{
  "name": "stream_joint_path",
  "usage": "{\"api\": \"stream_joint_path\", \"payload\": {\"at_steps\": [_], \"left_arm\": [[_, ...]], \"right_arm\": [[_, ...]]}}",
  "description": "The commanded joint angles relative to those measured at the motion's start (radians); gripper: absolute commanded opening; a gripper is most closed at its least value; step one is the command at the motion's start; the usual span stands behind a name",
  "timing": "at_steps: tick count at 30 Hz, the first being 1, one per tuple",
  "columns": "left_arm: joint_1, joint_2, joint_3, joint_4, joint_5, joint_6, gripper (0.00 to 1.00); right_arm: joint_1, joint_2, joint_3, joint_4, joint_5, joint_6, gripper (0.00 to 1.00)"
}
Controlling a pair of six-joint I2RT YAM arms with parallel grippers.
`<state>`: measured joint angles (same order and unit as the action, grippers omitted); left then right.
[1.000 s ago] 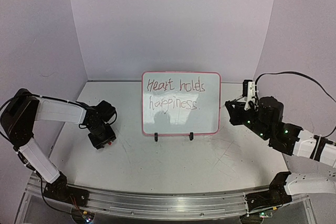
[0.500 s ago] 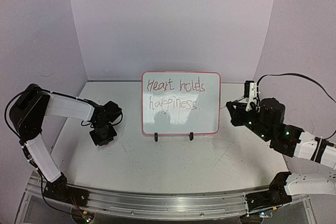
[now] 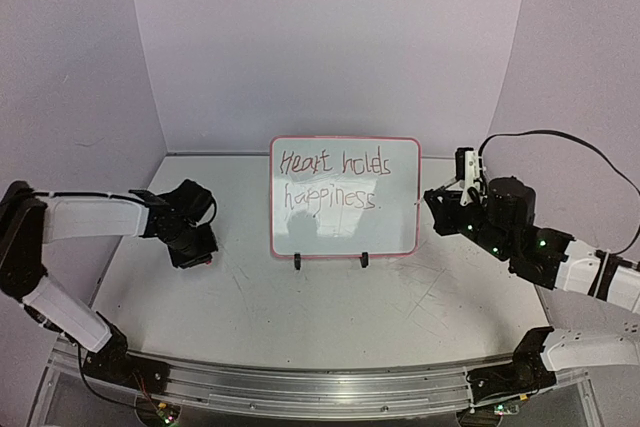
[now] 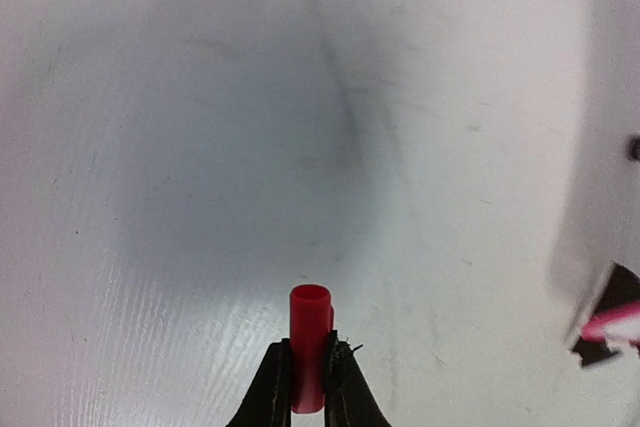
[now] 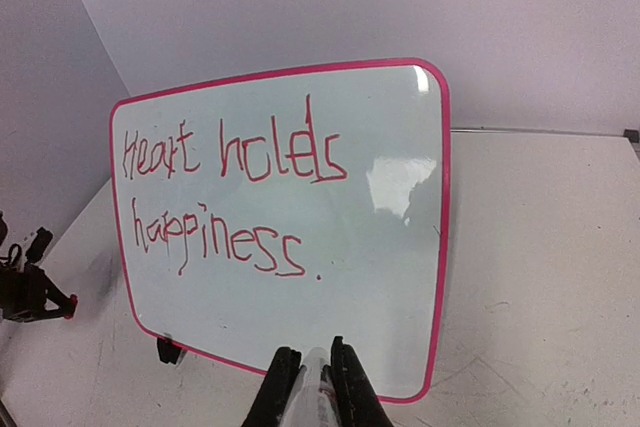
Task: Write a sentence on the whiteboard
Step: Pick up the pen cap from the center of the board, then insert the whiteboard marker without the cap into the pen cap.
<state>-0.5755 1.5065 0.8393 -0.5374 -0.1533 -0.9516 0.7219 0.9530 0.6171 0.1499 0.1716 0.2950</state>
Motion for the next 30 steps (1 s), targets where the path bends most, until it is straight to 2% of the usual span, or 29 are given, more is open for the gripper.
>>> {"api": "stream_joint_path", "payload": {"at_steps": [1,5,7,8,10,15,17,21,24,30], "left_arm": [[-0.009,-0.271,-0.063,0.235,0.215,0.241,0.0],[-0.062,-0.368,-0.146,0.55,0.523,0.411,0.0],[-0.186,-0.361,-0.137,0.63,0.494,0.552,0.0],[-0.263,-0.35,-0.132,0.657,0.44,0.654,0.0],[-0.346,-0.311,-0.129,0.725,0.307,0.853,0.0],[-0.363,-0.234,-0.26,1.132,0.295,1.222,0.0],[-0.363,-0.188,-0.263,1.188,0.321,1.309,0.0],[-0.364,-0.117,-0.223,1.192,0.382,1.37,0.0],[-0.363,-0.092,-0.217,1.193,0.393,1.365,0.0],[-0.363,-0.091,-0.23,1.193,0.37,1.34,0.0]], "right_arm": [[-0.003,0.06,0.149,-0.039,-0.129,-0.09,0.0],[-0.004,0.186,0.329,-0.201,-0.316,-0.159,0.0],[-0.003,0.235,0.393,-0.253,-0.404,-0.174,0.0],[-0.003,0.254,0.417,-0.266,-0.449,-0.176,0.0],[-0.001,0.29,0.46,-0.285,-0.537,-0.177,0.0],[0.058,0.351,0.514,-0.306,-0.539,-0.165,0.0],[0.108,0.369,0.518,-0.298,-0.508,-0.156,0.0],[0.211,0.403,0.523,-0.244,-0.394,-0.137,0.0],[0.241,0.413,0.504,-0.165,-0.396,-0.104,0.0],[0.261,0.468,0.525,-0.156,-0.401,-0.087,0.0]]}}
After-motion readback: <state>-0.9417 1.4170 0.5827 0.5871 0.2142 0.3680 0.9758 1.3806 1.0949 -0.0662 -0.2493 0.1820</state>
